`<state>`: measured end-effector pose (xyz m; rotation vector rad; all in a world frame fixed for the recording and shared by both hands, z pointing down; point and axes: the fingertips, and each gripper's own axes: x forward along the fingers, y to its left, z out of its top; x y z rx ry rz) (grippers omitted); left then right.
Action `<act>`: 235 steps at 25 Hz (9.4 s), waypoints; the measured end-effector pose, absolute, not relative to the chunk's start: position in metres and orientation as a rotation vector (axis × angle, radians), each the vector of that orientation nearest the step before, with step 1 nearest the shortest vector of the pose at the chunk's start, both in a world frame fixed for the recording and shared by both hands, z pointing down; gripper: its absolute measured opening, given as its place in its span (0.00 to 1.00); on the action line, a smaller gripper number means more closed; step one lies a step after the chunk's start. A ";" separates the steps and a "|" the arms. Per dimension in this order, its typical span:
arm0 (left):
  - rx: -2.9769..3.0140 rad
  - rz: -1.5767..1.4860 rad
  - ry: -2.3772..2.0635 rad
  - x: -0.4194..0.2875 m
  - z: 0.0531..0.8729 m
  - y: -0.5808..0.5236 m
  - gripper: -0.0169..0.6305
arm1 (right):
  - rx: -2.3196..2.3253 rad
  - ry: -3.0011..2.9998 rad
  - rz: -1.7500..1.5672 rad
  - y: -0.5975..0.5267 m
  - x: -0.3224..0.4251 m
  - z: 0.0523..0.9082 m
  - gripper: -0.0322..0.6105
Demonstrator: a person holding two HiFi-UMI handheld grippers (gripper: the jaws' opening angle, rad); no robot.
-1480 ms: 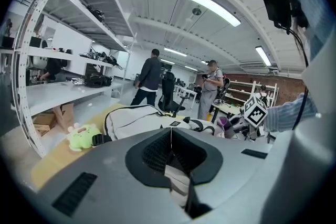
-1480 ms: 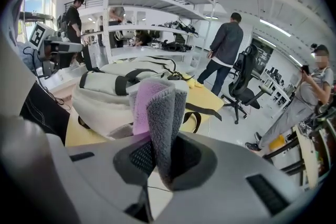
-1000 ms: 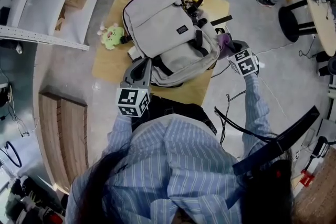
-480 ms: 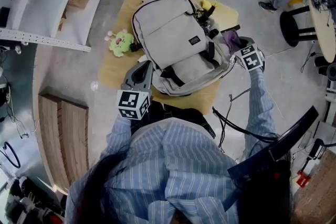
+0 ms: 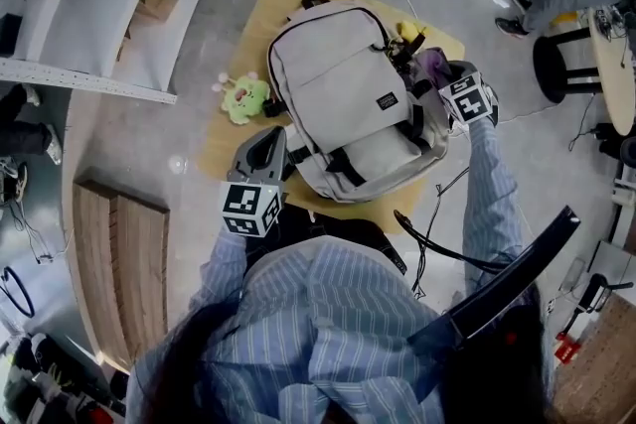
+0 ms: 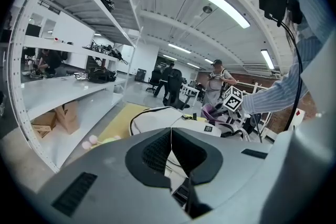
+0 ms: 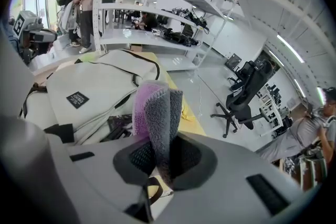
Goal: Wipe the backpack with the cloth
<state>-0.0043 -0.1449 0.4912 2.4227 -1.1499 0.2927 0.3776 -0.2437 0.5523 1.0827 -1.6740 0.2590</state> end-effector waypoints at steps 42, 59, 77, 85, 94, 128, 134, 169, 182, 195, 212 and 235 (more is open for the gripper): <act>2.304 0.323 -1.216 -0.084 0.528 -0.188 0.04 | 1.511 -1.675 0.163 -0.450 0.283 0.519 0.11; 2.306 0.325 -1.198 -0.081 0.532 -0.184 0.04 | 1.168 -1.872 0.106 -0.409 0.152 0.545 0.11; 2.262 0.354 -1.213 -0.104 0.548 -0.165 0.04 | 0.715 -2.178 -0.081 -0.341 -0.016 0.565 0.11; 2.228 0.364 -1.243 -0.118 0.554 -0.158 0.04 | 0.652 -2.161 -0.116 -0.335 -0.049 0.568 0.11; 2.217 0.351 -1.264 -0.123 0.554 -0.152 0.04 | 0.583 -2.072 -0.096 -0.311 -0.038 0.578 0.11; 2.099 0.287 -1.497 -0.094 0.535 -0.054 0.04 | -0.049 -2.116 -0.178 -0.048 -0.020 0.564 0.11; 2.008 0.241 -1.594 -0.103 0.538 -0.027 0.04 | -0.175 -2.120 -0.210 0.003 -0.009 0.561 0.11; 2.110 0.244 -1.546 -0.025 0.523 0.014 0.04 | 0.496 -2.241 0.161 -0.013 0.140 0.505 0.11; 2.187 0.266 -1.465 0.008 0.519 0.011 0.04 | 0.909 -2.039 0.210 -0.060 0.309 0.481 0.11; 2.199 0.275 -1.474 0.004 0.510 0.009 0.04 | 1.041 -1.970 0.178 -0.081 0.357 0.446 0.11; 2.179 0.269 -1.506 -0.021 0.505 -0.006 0.04 | 0.483 -2.380 0.139 -0.072 0.081 0.432 0.11; 2.222 0.308 -1.454 -0.015 0.506 -0.019 0.04 | 0.964 -1.973 0.315 -0.142 0.310 0.490 0.11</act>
